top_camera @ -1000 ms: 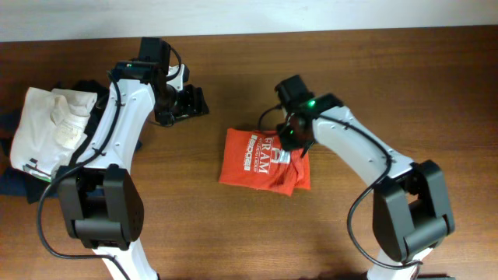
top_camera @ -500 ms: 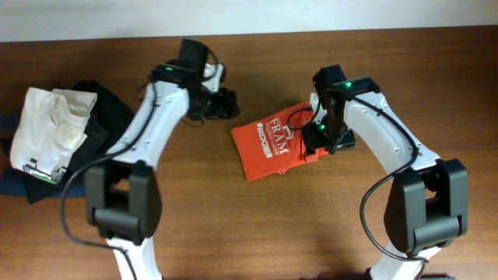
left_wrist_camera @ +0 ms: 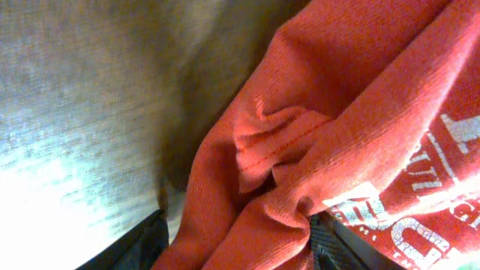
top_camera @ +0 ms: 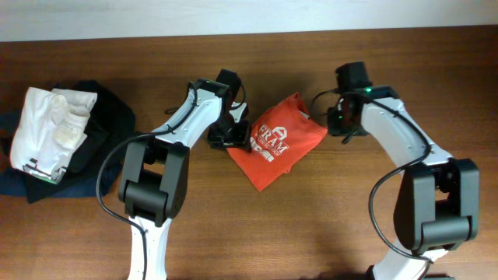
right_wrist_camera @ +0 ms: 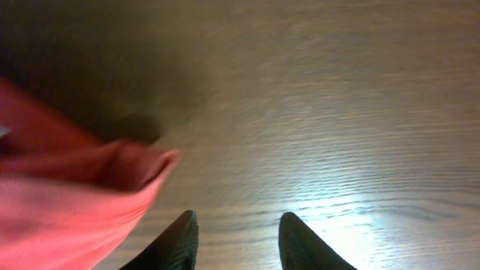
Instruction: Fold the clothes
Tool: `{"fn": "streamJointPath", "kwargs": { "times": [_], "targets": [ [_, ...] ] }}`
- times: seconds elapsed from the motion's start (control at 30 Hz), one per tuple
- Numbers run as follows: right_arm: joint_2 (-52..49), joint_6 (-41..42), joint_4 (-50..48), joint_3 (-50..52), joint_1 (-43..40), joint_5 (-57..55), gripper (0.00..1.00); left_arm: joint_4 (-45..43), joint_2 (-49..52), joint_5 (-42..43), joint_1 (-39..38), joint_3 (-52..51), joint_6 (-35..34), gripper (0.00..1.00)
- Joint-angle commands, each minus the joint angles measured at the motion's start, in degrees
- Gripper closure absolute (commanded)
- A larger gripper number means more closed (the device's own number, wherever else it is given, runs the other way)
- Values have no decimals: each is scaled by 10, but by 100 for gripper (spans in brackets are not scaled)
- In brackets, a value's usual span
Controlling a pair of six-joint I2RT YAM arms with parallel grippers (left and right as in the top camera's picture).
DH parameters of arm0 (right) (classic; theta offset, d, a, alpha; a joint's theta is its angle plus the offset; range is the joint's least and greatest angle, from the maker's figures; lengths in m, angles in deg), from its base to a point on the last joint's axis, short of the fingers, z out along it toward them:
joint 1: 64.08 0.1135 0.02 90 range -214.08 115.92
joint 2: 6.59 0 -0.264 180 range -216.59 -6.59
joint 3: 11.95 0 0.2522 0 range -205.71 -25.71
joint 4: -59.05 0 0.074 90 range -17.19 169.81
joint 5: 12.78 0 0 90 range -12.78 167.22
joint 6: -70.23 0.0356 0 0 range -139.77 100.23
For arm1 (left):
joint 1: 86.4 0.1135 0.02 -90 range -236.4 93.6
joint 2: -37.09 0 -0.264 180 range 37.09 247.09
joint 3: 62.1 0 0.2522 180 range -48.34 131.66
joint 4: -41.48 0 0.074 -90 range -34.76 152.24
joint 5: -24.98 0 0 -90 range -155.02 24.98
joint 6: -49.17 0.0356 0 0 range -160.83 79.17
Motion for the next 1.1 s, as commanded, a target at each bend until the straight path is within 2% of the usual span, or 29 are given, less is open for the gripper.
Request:
{"fn": "streamJointPath", "kwargs": {
  "times": [0.0,0.07,0.13,0.17,0.2,0.23,0.33,0.53,0.57,0.6,0.63,0.67,0.7,0.8,0.9,0.97,1.07],
  "targets": [
    [11,3,9,-9,-3,-2,50,68,15,-17,-6,1,2,43],
    [11,4,78,-9,-4,4,49,121,-5,-21,-2,2,-5,43],
    [11,4,114,-9,-4,4,48,108,-64,-96,11,7,-28,40],
    [11,4,120,-9,-4,4,46,79,-94,-106,16,11,-27,29],
    [11,4,124,-9,-4,5,42,26,-125,-106,20,11,-22,13],
    [11,4,127,-9,-4,5,40,-21,-135,-84,20,11,16,7],
    [11,4,136,-9,-4,13,36,-96,-104,60,19,11,125,5],
    [11,4,142,-8,-4,13,35,-162,33,232,19,11,136,4],
    [11,4,143,-8,-4,13,36,-160,55,234,15,11,136,9],
    [11,4,144,-8,-4,13,35,-158,62,239,12,11,136,23],
    [11,4,143,-8,-4,13,35,-156,66,242,7,11,136,50],
    [11,4,143,-8,-4,13,35,-158,66,242,4,11,135,94],
    [11,4,143,-8,-4,13,35,-156,66,242,3,11,124,99],
    [11,3,145,-8,-4,13,35,-149,33,231,20,24,125,99],
    [11,3,146,-8,-4,13,35,-109,-75,97,66,48,125,100],
    [11,3,152,-8,-4,12,35,-63,-199,6,129,47,125,99],
    [11,3,152,-8,-4,12,35,-34,-304,-95,213,47,125,99]
  ]
}}
